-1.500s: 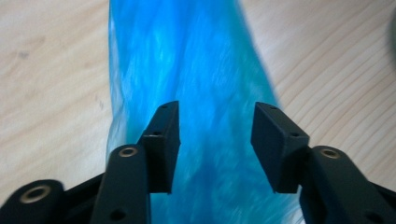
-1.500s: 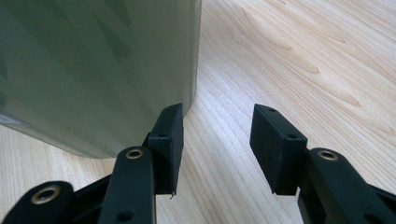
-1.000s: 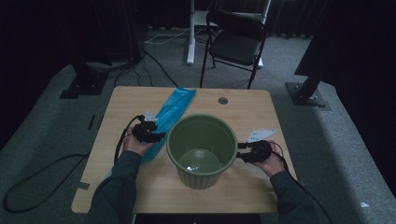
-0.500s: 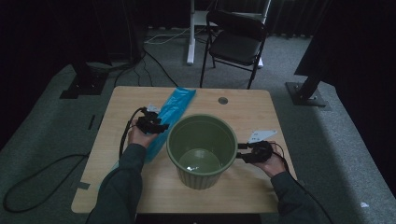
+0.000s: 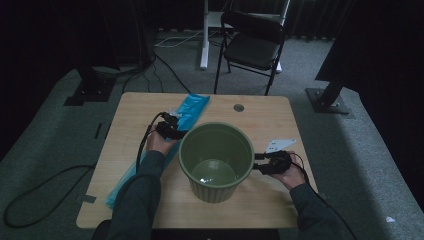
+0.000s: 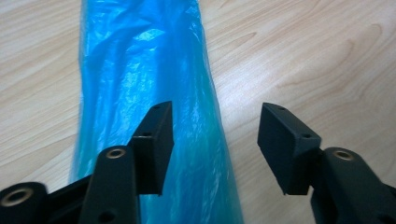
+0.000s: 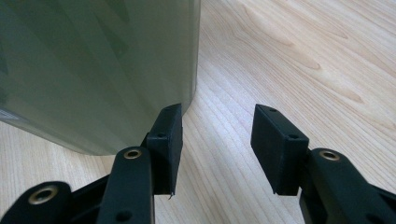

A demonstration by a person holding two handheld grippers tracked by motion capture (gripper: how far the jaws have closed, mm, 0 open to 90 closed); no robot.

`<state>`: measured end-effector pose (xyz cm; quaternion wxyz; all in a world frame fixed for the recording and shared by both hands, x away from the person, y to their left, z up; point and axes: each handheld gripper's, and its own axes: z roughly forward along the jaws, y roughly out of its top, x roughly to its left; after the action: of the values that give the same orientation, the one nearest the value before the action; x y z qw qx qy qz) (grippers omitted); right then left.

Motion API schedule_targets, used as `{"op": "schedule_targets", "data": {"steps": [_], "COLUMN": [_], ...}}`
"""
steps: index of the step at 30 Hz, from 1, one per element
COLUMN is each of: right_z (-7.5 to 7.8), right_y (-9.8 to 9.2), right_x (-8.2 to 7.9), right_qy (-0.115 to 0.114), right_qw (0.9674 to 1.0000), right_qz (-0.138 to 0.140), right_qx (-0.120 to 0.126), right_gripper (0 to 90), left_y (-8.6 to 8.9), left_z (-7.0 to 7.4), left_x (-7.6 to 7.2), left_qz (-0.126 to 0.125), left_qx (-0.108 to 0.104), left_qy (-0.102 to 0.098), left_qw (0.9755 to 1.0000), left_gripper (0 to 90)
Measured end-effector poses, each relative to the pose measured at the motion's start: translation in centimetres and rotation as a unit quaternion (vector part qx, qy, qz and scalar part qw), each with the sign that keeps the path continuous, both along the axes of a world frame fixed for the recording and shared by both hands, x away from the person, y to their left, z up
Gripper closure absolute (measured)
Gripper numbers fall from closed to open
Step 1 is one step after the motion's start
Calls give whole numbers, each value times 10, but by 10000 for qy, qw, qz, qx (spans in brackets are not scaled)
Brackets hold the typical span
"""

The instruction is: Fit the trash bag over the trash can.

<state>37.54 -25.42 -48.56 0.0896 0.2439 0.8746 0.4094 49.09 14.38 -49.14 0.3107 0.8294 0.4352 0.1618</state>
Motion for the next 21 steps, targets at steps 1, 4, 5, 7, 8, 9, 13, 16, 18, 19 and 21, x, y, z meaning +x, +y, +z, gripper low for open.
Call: {"op": "schedule_targets", "data": {"steps": [1, 4, 5, 7, 8, 9, 13, 16, 18, 19, 21], "right_z": [0, -1, -1, -1, -1, -1, -1, -1, -2, -2, -2], "right_y": [0, 0, 0, 0, -1, -1, -3, -3, -2, -2, -2], "right_x": [0, 1, 1, 0, 0, 0, -1, -1, -1, -1, -1], "right_qy": [10, 20, 20, 28, 24, 26, 17, 32, 45, 49, 45], "right_qw": [10000, 10000, 10000, 10000, 10000, 10000, 10000, 10000, 10000, 10000, 10000], "right_qz": [9, 24, 24, 18, 16, 12, 2, -1, 8, 16, 13], "right_qx": [3, -5, -5, -6, -11, -4, 3, 4, -10, -14, -10], "right_gripper": [528, 528, 528, 527, 527, 527, 527, 527, 528, 527, 528], "left_y": [-2, -8, -11, -16, -19, -21, -23, -20, -12, -8, -2], "left_z": [-2, -6, -8, -12, -14, -16, -21, -25, -29, -29, -28], "left_x": [1, 5, 6, 8, 10, 11, 13, 14, 13, 12, 8], "left_qz": [17, 51, 74, 135, 173, 199, 268, 287, 274, 267, 218], "left_qx": [14, 68, 96, 183, 238, 309, 526, 698, 569, 559, 580], "left_qy": [-2, 17, 27, 17, 32, 40, 89, 229, 378, 407, 433], "left_qw": [10000, 10000, 9999, 9997, 9996, 9993, 9982, 9969, 9973, 9973, 9971], "left_gripper": [435, 407, 407, 396, 396, 404, 466, 533, 663, 720, 787]}}
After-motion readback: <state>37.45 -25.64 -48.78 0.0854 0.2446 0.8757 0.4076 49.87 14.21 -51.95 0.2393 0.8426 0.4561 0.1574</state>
